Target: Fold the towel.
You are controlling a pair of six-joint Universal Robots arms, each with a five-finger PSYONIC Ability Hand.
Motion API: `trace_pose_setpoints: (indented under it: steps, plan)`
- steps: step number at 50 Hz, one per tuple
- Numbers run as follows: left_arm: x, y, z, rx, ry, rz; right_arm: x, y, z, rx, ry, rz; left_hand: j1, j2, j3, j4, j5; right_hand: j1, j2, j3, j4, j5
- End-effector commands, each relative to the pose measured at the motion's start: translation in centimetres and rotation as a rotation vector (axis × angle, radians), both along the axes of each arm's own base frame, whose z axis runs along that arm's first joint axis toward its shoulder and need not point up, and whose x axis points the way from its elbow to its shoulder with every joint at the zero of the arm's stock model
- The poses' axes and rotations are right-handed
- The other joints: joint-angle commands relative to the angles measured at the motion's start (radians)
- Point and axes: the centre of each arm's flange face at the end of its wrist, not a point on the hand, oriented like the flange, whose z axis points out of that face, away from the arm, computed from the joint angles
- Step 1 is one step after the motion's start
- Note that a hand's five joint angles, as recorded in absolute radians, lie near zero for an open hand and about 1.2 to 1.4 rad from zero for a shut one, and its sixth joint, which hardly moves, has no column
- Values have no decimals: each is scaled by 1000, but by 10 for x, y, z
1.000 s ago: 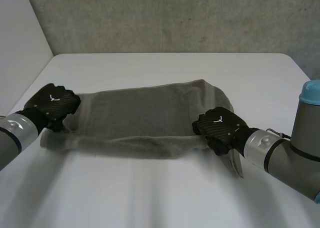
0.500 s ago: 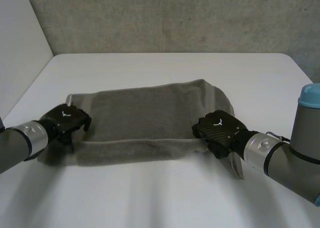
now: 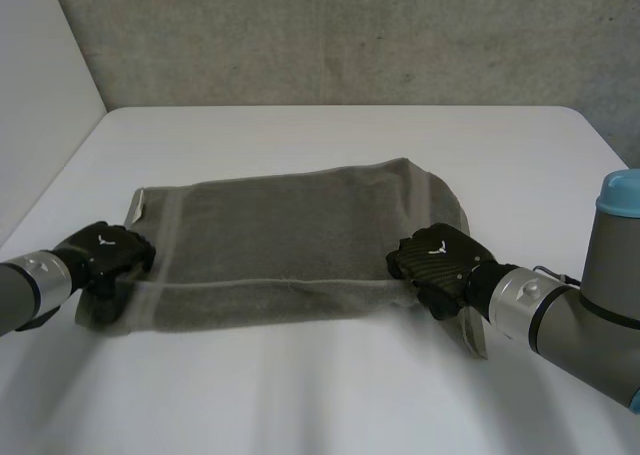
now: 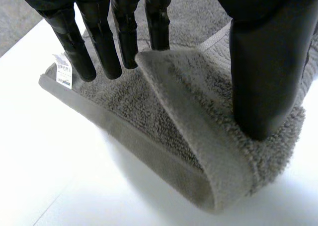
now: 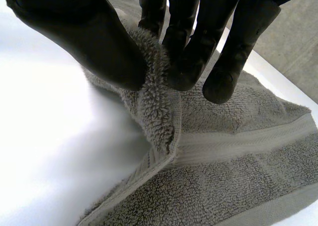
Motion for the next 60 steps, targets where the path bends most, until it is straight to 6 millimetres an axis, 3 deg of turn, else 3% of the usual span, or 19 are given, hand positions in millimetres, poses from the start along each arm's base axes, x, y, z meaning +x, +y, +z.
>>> trace_pose_setpoints:
  steps: [1, 5, 6, 8, 16, 21, 23, 25, 26, 28, 33, 41, 51, 57, 59, 60]
  plan:
    - [0, 4, -5, 34, 0, -2, 0, 0, 0, -1, 0, -2, 39, 37, 35, 36, 69, 73, 99, 67, 64, 63]
    - [0, 7, -4, 63, 2, -2, -1, -1, 0, 2, 0, -7, 283, 282, 279, 281, 313, 73, 99, 67, 64, 63]
    - [0, 9, -3, 76, 4, -1, -1, -1, 0, 2, 0, -7, 487, 485, 482, 484, 516, 73, 99, 67, 64, 63]
    - [1, 10, 0, 81, 6, 2, -1, -1, 0, 3, -1, -9, 608, 606, 604, 605, 638, 73, 99, 67, 64, 63]
    - [4, 15, 14, 69, 17, 18, 1, 2, -1, 11, 0, -4, 835, 833, 830, 832, 864, 73, 99, 67, 64, 63]
    - [5, 20, 14, 76, 22, 21, -1, 0, -2, 30, -7, -44, 838, 837, 834, 836, 868, 73, 99, 67, 64, 63]
    - [5, 22, 13, 85, 24, 23, -1, -1, -2, 39, -11, -63, 838, 837, 834, 836, 868, -49, -23, -55, -58, -59]
    - [6, 25, 10, 100, 27, 25, -3, -3, -3, 55, -18, -100, 853, 851, 848, 850, 882, -505, -479, -511, -514, -515]
    - [6, 25, 10, 100, 27, 25, -3, -3, -3, 55, -18, -100, 853, 851, 848, 850, 882, -507, -481, -513, -516, -517]
    - [6, 29, 11, 102, 27, 26, -8, -7, -5, 79, -23, -157, 934, 933, 930, 932, 964, -744, -718, -750, -753, -754]
    - [10, 30, 15, 85, 28, 43, -13, -7, -11, 132, -37, -227, 935, 933, 930, 932, 964, -915, -889, -921, -924, -925]
    - [17, 25, 20, 60, 27, 67, -17, 3, -25, 216, -51, -259, 935, 933, 930, 932, 964, -915, -889, -921, -924, -925]
    - [25, 19, 25, 46, 50, 107, -19, -5, -42, 266, -118, -362, 935, 933, 930, 932, 964, -859, -834, -865, -868, -870]
    - [31, 16, 28, 39, 73, 115, -20, -7, -44, 280, -134, -385, 935, 933, 930, 932, 964, -501, -476, -507, -510, -511]
    - [32, 16, 29, 38, 81, 114, -19, -8, -46, 278, -138, -386, 935, 933, 930, 932, 964, -95, -70, -101, -104, -106]
    - [32, 16, 29, 38, 81, 114, -19, -8, -46, 278, -138, -386, 935, 933, 930, 932, 964, -93, -67, -99, -102, -103]
